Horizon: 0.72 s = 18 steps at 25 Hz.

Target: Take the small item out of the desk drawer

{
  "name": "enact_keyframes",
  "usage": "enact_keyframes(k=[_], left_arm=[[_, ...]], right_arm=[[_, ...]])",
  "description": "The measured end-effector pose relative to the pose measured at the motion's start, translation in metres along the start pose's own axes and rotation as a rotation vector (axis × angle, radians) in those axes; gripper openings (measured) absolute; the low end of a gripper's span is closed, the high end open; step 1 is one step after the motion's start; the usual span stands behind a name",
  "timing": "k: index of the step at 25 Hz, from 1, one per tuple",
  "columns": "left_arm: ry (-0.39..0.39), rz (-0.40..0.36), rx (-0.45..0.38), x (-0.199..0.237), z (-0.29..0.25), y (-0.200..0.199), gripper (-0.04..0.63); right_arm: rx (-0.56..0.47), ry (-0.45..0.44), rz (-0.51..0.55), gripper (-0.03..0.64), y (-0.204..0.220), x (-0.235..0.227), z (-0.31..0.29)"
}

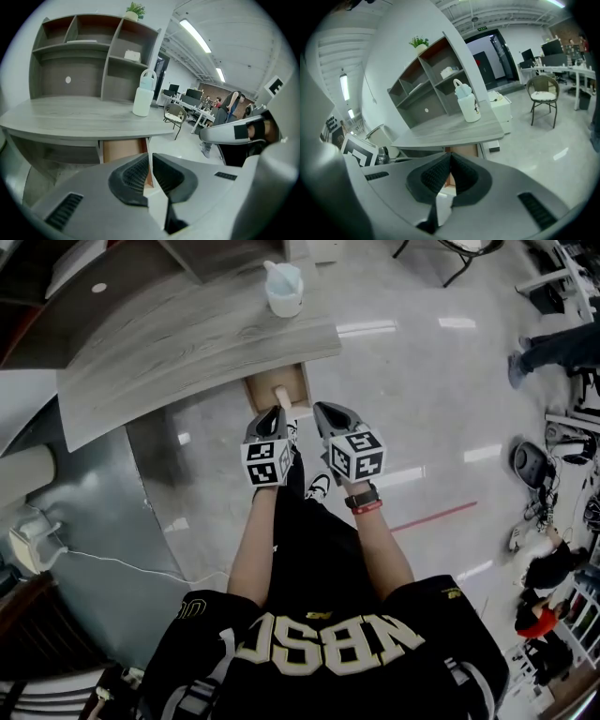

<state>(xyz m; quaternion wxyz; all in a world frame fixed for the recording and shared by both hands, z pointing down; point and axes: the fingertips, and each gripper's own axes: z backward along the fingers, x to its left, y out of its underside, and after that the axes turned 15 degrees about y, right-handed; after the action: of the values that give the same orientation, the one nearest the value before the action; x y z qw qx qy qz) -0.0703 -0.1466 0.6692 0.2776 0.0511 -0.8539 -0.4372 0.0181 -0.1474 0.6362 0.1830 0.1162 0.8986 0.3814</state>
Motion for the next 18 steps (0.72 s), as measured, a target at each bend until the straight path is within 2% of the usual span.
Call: enact_keyframes(k=[9,12,18], left_arm=[[-0.031,0.118,0.109,0.043,-0.036,0.063,0.022],[-0.027,0.147,0.138,0.051,-0.048,0.079,0.072],[-0.024,0.187,0.171,0.065,-0.072,0.102,0.114]], right_arm=[[0.069,0.011,-0.045,0.006,0.030,0.001,-0.036],[0.084,0.002,-0.040,0.006,0.035,0.007,-0.047],[0.108,0.001,-0.039,0.006,0.045,0.004,-0.063]])
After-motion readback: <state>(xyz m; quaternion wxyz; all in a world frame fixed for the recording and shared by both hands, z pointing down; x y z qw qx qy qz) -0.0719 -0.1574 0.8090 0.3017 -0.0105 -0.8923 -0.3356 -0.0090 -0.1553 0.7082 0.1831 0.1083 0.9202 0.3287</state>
